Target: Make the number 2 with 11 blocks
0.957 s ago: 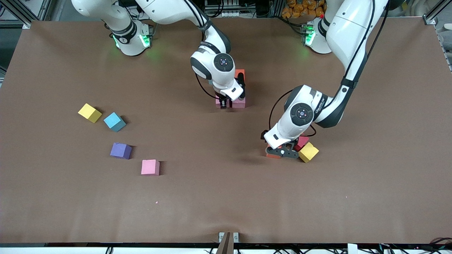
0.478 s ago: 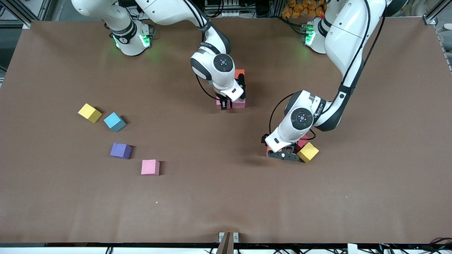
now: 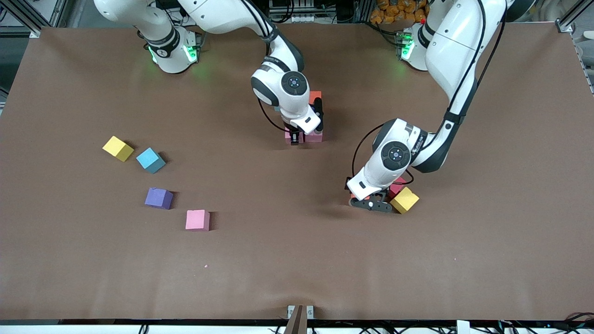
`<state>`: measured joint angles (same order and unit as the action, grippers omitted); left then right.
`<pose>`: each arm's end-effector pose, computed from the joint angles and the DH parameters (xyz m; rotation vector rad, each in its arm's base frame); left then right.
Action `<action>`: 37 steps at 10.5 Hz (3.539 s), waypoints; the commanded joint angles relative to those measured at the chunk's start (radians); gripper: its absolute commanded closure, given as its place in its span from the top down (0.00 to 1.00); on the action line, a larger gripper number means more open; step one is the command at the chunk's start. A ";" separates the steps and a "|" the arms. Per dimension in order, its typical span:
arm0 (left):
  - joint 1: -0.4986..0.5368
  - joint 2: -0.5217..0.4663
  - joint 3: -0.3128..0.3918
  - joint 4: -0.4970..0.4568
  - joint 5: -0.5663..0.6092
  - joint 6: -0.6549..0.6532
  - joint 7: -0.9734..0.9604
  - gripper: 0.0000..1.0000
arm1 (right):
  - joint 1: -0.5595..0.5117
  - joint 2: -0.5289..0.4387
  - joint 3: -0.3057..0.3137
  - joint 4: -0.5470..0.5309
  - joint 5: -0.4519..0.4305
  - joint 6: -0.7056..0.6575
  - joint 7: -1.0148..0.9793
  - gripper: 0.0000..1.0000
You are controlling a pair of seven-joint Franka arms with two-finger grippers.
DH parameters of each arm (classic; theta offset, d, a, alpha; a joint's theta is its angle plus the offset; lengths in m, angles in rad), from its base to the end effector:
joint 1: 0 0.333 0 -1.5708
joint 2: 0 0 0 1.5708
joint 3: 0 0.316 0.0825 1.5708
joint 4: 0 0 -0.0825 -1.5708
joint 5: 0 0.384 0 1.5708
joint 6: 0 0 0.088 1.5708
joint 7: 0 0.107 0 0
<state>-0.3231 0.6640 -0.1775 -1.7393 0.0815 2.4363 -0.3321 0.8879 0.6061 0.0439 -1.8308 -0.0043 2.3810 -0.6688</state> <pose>0.5946 -0.3127 0.2044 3.0600 -0.2916 0.0295 0.3838 0.5139 0.1952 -2.1812 -2.2384 0.0903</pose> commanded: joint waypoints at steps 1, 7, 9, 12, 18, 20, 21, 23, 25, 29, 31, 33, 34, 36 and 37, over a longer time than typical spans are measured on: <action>-0.019 0.014 0.013 0.026 -0.009 0.004 0.015 0.57 | 0.008 0.014 -0.003 0.019 -0.008 -0.003 0.023 0.52; -0.008 -0.070 0.007 0.014 0.037 -0.013 0.004 0.27 | 0.016 0.008 -0.002 0.018 -0.005 -0.016 0.025 1.00; -0.002 -0.092 -0.020 0.014 0.034 -0.032 -0.046 0.27 | 0.000 -0.011 -0.002 0.016 -0.005 -0.020 0.020 1.00; -0.013 -0.148 -0.022 0.015 0.034 -0.097 -0.110 0.28 | -0.047 -0.074 -0.003 0.018 -0.005 -0.090 0.015 1.00; -0.019 -0.167 -0.105 0.017 0.034 -0.121 -0.417 0.29 | -0.216 -0.146 -0.013 0.077 0.000 -0.282 0.014 1.00; -0.031 -0.164 -0.147 0.021 0.035 -0.126 -0.689 0.29 | -0.338 -0.147 -0.013 0.080 -0.005 -0.281 0.020 1.00; -0.059 -0.159 -0.155 0.021 0.035 -0.126 -0.855 0.29 | -0.393 -0.143 -0.013 0.094 -0.008 -0.269 0.023 1.00; -0.125 -0.158 -0.157 0.023 0.035 -0.126 -1.150 0.29 | -0.513 -0.126 -0.015 0.125 -0.006 -0.253 0.023 1.00; -0.197 -0.140 -0.157 0.061 0.037 -0.126 -1.495 0.28 | -0.605 -0.086 -0.015 0.171 -0.005 -0.229 0.032 1.00; -0.351 -0.095 -0.146 0.110 0.046 -0.125 -2.104 0.27 | -0.665 0.030 -0.013 0.261 -0.005 -0.138 0.421 1.00; -0.382 -0.028 -0.146 0.185 0.046 -0.122 -2.290 0.24 | -0.681 0.082 -0.013 0.310 -0.005 -0.146 0.585 1.00; -0.412 0.014 -0.140 0.230 0.047 -0.117 -2.444 0.24 | -0.679 0.124 -0.013 0.340 -0.008 -0.146 0.780 1.00; -0.425 0.026 -0.131 0.230 0.047 -0.111 -2.470 0.24 | -0.679 0.144 -0.013 0.364 -0.008 -0.149 0.843 1.00; -0.451 0.051 -0.111 0.234 0.047 -0.086 -2.474 0.22 | -0.681 0.168 -0.013 0.383 -0.005 -0.147 0.899 1.00; -0.483 0.060 -0.071 0.236 0.047 -0.074 -2.474 0.21 | -0.681 0.176 -0.013 0.387 -0.006 -0.146 0.911 1.00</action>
<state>-0.7557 0.6977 -0.2973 -1.5376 0.1114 2.3490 -2.7280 0.2194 0.7496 0.0173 -1.4920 -0.0033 2.2515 0.1992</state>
